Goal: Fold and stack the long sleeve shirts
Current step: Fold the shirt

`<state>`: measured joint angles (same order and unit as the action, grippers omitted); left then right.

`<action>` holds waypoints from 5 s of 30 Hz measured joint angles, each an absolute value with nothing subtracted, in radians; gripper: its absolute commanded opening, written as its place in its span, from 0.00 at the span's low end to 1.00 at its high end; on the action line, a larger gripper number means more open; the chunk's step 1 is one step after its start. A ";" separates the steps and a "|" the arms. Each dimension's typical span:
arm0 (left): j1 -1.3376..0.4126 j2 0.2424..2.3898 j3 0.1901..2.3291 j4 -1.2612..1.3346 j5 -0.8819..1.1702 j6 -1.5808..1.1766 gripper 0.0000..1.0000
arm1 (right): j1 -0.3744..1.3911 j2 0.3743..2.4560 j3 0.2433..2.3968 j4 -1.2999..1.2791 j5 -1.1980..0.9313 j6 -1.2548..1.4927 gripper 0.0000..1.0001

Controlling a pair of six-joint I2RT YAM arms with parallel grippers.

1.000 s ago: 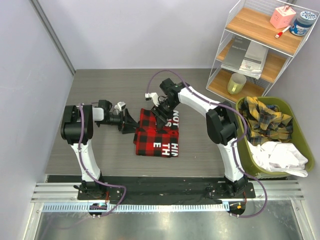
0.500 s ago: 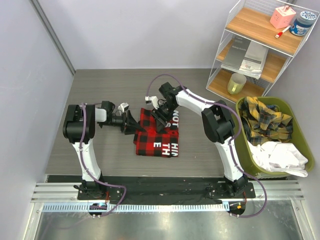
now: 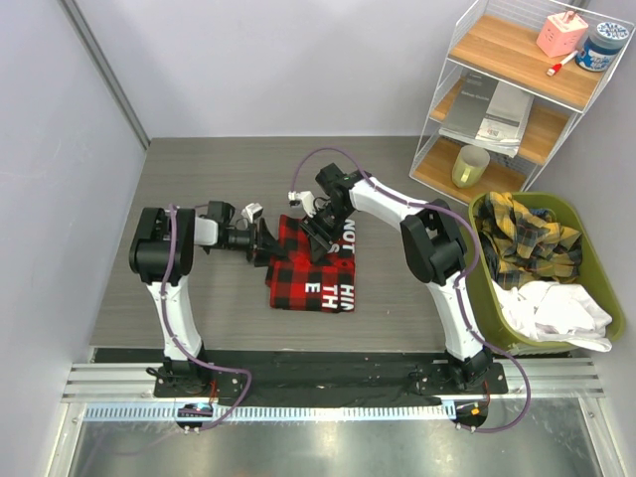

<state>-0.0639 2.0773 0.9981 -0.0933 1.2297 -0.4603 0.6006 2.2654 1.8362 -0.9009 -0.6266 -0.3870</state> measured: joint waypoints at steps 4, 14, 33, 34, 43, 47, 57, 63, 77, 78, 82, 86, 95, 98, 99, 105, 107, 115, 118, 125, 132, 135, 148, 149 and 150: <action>-0.081 2.080 0.976 -0.028 1.212 -0.513 0.28 | 0.601 2.266 1.836 -0.901 -0.626 -0.387 0.54; -0.083 2.049 1.040 -0.216 1.049 -0.482 0.00 | 0.585 2.265 1.847 -0.916 -0.638 -0.370 0.90; -0.196 1.996 2.242 -1.171 -0.220 0.316 0.00 | 0.341 2.162 1.815 -0.978 -0.606 -0.335 1.00; -0.242 1.966 2.188 -1.155 -0.286 0.357 0.00 | 0.341 2.157 1.811 -0.979 -0.609 -0.333 1.00; -0.537 2.017 1.637 -0.959 -0.542 0.400 0.00 | 0.326 2.152 1.781 -0.989 -0.631 -0.310 0.99; -0.611 2.183 1.625 -0.960 -0.548 0.304 0.00 | 0.303 2.152 1.765 -0.992 -0.632 -0.305 1.00; -0.698 2.234 1.911 -1.112 -0.281 0.061 0.64 | 0.253 2.136 1.738 -1.013 -0.627 -0.311 1.00; -0.698 2.195 2.012 -1.216 -0.045 0.059 0.83 | 0.230 2.131 1.740 -1.028 -0.631 -0.319 1.00; -0.269 1.998 1.929 -1.279 0.258 0.514 0.61 | 0.245 2.131 1.740 -1.014 -0.732 -0.263 1.00; -0.255 2.004 1.881 -1.279 0.258 0.554 0.60 | 0.246 2.131 1.740 -1.014 -0.736 -0.259 1.00; -0.262 2.009 1.656 -1.244 0.263 0.658 0.56 | 0.243 2.131 1.732 -1.014 -0.749 -0.253 1.00; -0.314 2.009 1.435 -1.151 0.266 0.656 0.50 | 0.226 2.131 1.721 -1.017 -0.754 -0.251 1.00; -0.786 2.030 1.533 -1.037 0.471 0.375 0.63 | 0.167 2.147 1.767 -1.046 -0.733 -0.267 1.00; -0.793 2.008 1.621 -0.987 0.647 0.314 0.64 | 0.168 2.181 1.834 -1.056 -0.731 -0.278 1.00; -0.762 1.988 1.623 -0.974 0.686 0.300 0.64 | 0.170 2.196 1.860 -1.065 -0.731 -0.278 1.00; -0.326 1.824 1.606 -0.890 0.778 0.192 0.64 | 0.213 2.284 1.981 -1.067 -0.730 -0.300 0.95; -0.209 1.823 1.618 -0.868 0.746 0.181 0.60 | 0.235 2.292 1.982 -1.081 -0.729 -0.318 0.93; -0.127 2.068 1.748 -0.884 0.611 0.237 0.51 | 0.302 2.276 1.830 -1.124 -0.710 -0.390 0.90; -0.139 2.154 1.730 -0.907 0.589 0.273 0.43 | 0.300 2.257 1.785 -1.153 -0.692 -0.409 0.88; -0.174 2.048 1.468 -0.903 0.583 0.318 0.33 | 0.255 2.238 1.773 -1.190 -0.653 -0.439 0.79; -0.378 1.846 1.244 -0.927 0.620 0.234 0.49 | 0.206 2.259 1.897 -1.245 -0.638 -0.473 0.65; -0.338 1.811 1.287 -0.971 0.668 0.224 0.55 | 0.205 2.263 1.925 -1.251 -0.643 -0.481 0.63; -0.081 2.054 1.628 -1.118 0.711 0.439 0.56 | 0.248 2.351 2.052 -1.198 -0.670 -0.504 0.62; -0.085 2.076 1.629 -1.118 0.707 0.447 0.57 | 0.253 2.356 2.053 -1.189 -0.669 -0.511 0.62; -0.089 2.102 1.634 -1.120 0.704 0.453 0.57 | 0.258 2.359 2.053 -1.184 -0.667 -0.517 0.62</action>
